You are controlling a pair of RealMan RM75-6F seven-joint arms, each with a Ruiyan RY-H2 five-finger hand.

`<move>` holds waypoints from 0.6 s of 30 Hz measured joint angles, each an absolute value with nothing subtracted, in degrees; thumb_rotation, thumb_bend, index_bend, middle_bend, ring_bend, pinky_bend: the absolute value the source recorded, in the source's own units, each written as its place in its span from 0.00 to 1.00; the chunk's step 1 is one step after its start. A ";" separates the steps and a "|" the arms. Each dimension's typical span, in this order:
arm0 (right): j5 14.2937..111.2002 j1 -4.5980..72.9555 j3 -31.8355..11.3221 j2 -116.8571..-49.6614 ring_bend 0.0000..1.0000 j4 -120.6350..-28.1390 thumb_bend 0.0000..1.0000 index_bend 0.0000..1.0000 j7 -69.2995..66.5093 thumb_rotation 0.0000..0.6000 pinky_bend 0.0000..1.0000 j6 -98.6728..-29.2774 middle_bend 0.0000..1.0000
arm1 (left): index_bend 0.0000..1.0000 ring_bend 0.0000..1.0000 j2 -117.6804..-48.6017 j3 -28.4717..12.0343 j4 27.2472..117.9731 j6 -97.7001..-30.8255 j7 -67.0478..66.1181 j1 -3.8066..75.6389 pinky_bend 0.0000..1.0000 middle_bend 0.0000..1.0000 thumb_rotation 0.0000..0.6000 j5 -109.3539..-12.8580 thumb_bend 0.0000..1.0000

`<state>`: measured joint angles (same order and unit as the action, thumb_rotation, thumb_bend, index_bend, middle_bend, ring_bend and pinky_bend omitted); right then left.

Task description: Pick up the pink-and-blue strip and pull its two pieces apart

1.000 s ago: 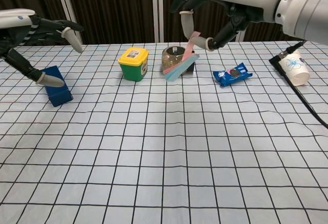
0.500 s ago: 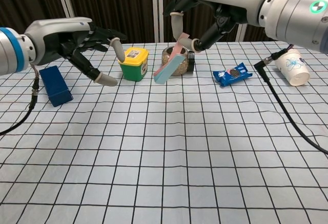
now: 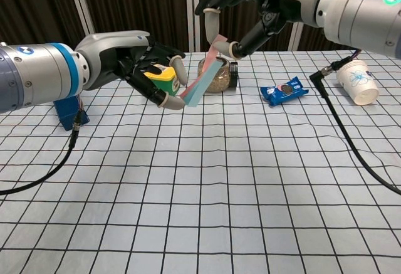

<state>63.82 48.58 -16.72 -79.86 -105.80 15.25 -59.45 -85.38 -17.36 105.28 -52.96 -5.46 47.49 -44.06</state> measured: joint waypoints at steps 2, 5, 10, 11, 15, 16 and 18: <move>63.80 48.60 -16.64 -79.84 0.00 -105.95 0.41 0.70 15.39 1.00 0.00 -59.50 0.15 | 0.51 0.00 -85.95 -17.44 105.53 -53.26 -5.84 48.15 0.00 0.00 1.00 -43.00 0.26; 63.88 48.59 -16.52 -79.86 0.00 -106.13 0.41 0.70 15.38 1.00 0.00 -59.55 0.15 | 0.51 0.00 -86.52 -17.45 105.64 -53.65 -6.44 48.63 0.00 0.00 1.00 -42.42 0.28; 64.24 48.63 -16.30 -79.76 0.00 -106.29 0.41 0.70 15.39 1.00 0.00 -59.48 0.15 | 0.51 0.00 -87.29 -17.51 105.72 -54.24 -6.88 49.33 0.00 0.00 1.00 -41.27 0.28; 64.28 48.64 -16.27 -79.76 0.00 -106.30 0.41 0.70 15.40 1.00 0.00 -59.48 0.15 | 0.51 0.00 -87.37 -17.56 105.76 -54.26 -6.81 49.37 0.00 0.00 1.00 -41.11 0.29; 64.44 48.69 -16.21 -79.85 0.00 -106.35 0.41 0.70 15.38 1.00 0.00 -59.54 0.15 | 0.52 0.00 -87.58 -17.51 105.70 -54.65 -7.12 49.60 0.00 0.00 1.00 -40.73 0.33; 64.54 48.70 -16.15 -79.87 0.00 -106.34 0.41 0.70 15.43 1.00 0.00 -59.54 0.15 | 0.54 0.00 -87.64 -17.54 105.73 -54.70 -7.00 49.62 0.00 0.00 1.00 -40.60 0.33; 64.60 48.74 -16.07 -79.91 0.00 -106.35 0.41 0.70 15.45 1.00 0.00 -59.52 0.15 | 0.58 0.00 -87.71 -17.60 105.84 -54.77 -6.79 49.67 0.00 0.00 1.00 -40.41 0.36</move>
